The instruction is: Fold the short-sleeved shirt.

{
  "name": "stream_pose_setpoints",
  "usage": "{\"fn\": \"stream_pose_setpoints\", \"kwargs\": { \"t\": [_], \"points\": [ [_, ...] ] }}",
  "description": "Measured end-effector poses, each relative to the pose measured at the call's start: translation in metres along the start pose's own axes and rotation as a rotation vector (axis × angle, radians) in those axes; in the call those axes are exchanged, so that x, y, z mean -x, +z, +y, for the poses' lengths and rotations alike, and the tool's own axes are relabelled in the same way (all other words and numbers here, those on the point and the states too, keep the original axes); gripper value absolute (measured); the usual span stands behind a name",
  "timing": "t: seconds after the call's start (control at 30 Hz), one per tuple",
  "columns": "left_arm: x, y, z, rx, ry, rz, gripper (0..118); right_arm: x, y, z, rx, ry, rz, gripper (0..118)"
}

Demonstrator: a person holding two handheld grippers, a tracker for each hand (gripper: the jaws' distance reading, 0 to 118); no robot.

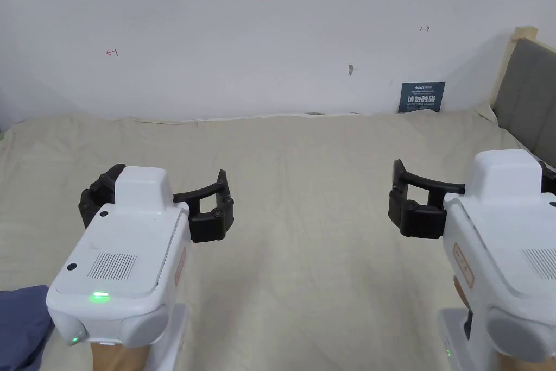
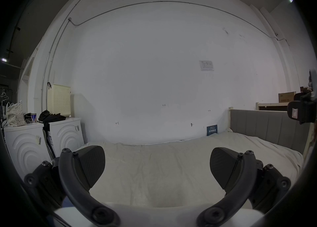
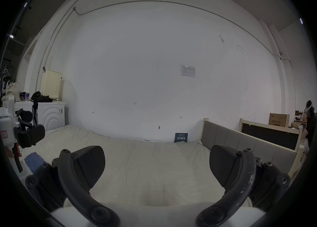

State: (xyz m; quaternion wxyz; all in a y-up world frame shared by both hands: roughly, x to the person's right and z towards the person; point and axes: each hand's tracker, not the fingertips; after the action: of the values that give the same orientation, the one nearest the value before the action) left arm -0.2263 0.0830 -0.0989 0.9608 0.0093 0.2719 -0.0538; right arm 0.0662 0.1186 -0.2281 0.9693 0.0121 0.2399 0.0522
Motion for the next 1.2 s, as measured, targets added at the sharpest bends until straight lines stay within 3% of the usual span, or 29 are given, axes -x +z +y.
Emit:
{"fn": "stream_pose_setpoints", "kwargs": {
  "t": [0.3,0.5,0.6,0.77,0.97,1.2],
  "points": [
    [0.002,0.000,0.001,0.004,0.014,-0.006,118,0.000,-0.003,0.001,0.021,-0.008,-0.009,118],
    [0.005,0.000,0.002,0.009,0.022,-0.007,118,-0.004,-0.013,0.007,0.226,-0.144,0.005,118],
    [0.009,-0.003,0.001,0.017,0.051,-0.015,118,-0.006,-0.018,0.018,0.404,-0.205,0.021,118],
    [0.012,-0.004,0.001,0.022,0.081,-0.010,118,0.001,-0.020,0.029,0.544,-0.231,-0.072,118],
    [0.012,-0.004,0.001,0.028,0.082,-0.011,118,0.002,-0.021,0.029,0.574,-0.245,-0.010,118],
    [0.013,-0.006,-0.002,0.037,0.083,-0.009,118,-0.001,-0.025,0.022,0.550,-0.232,-0.017,118]
  ]
}}
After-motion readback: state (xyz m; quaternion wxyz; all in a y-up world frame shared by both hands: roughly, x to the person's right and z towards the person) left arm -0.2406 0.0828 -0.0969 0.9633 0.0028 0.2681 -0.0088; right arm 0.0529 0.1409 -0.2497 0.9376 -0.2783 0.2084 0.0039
